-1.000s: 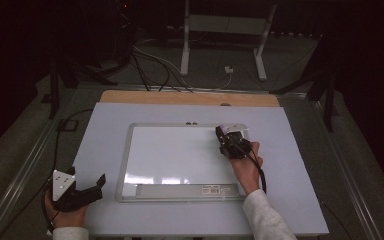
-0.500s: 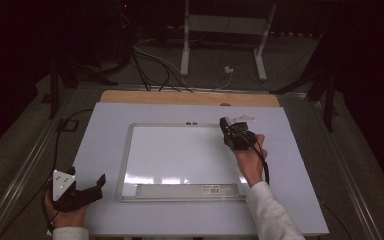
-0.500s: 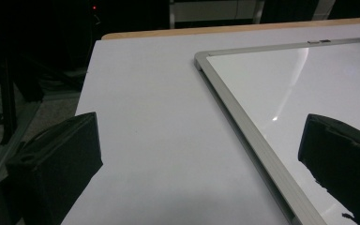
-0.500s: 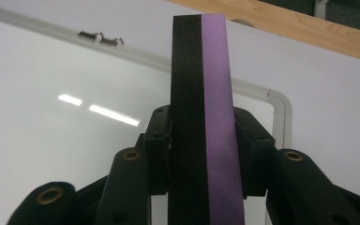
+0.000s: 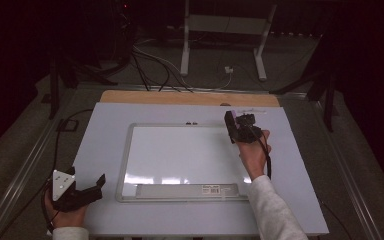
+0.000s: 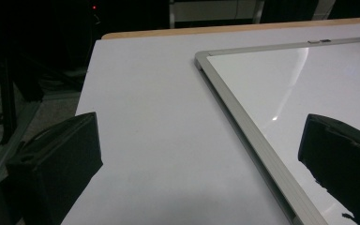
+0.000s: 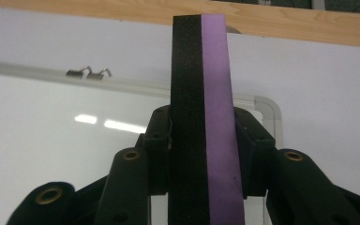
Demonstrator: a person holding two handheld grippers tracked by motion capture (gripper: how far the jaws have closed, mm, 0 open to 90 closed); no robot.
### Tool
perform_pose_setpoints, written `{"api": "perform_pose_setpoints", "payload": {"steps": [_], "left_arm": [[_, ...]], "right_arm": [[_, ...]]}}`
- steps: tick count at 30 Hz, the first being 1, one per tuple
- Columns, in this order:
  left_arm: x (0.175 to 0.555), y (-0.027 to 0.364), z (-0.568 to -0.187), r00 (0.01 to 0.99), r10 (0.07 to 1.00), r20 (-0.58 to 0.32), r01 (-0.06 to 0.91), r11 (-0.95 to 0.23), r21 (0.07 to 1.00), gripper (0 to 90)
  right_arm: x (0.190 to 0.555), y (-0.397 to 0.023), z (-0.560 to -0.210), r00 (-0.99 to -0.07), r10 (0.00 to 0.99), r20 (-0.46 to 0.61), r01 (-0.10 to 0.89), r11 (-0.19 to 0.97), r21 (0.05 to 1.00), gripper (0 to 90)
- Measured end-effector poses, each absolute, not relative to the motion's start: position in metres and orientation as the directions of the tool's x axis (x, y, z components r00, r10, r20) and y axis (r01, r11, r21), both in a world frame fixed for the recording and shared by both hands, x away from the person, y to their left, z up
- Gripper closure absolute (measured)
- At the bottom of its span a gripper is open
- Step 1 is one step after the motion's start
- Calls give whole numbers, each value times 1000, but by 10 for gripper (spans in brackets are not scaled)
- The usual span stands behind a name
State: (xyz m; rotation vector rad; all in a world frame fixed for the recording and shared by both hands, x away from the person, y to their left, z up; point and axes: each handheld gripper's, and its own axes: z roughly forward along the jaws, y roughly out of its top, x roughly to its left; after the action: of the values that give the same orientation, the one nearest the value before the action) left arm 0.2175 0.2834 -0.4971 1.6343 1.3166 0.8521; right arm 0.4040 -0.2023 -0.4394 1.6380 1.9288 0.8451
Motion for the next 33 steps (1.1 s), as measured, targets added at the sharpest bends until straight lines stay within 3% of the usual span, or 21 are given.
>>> {"api": "perform_pose_setpoints", "payload": {"steps": [9, 33], "left_arm": [[217, 283, -497, 213, 977, -1, 398, -86, 913, 5], [217, 283, -496, 211, 977, -1, 396, -85, 914, 5]], "right_arm": [[410, -210, -447, -120, 989, 90, 721, 25, 693, 634], [419, -219, -482, -29, 998, 50, 790, -8, 613, 636]]}}
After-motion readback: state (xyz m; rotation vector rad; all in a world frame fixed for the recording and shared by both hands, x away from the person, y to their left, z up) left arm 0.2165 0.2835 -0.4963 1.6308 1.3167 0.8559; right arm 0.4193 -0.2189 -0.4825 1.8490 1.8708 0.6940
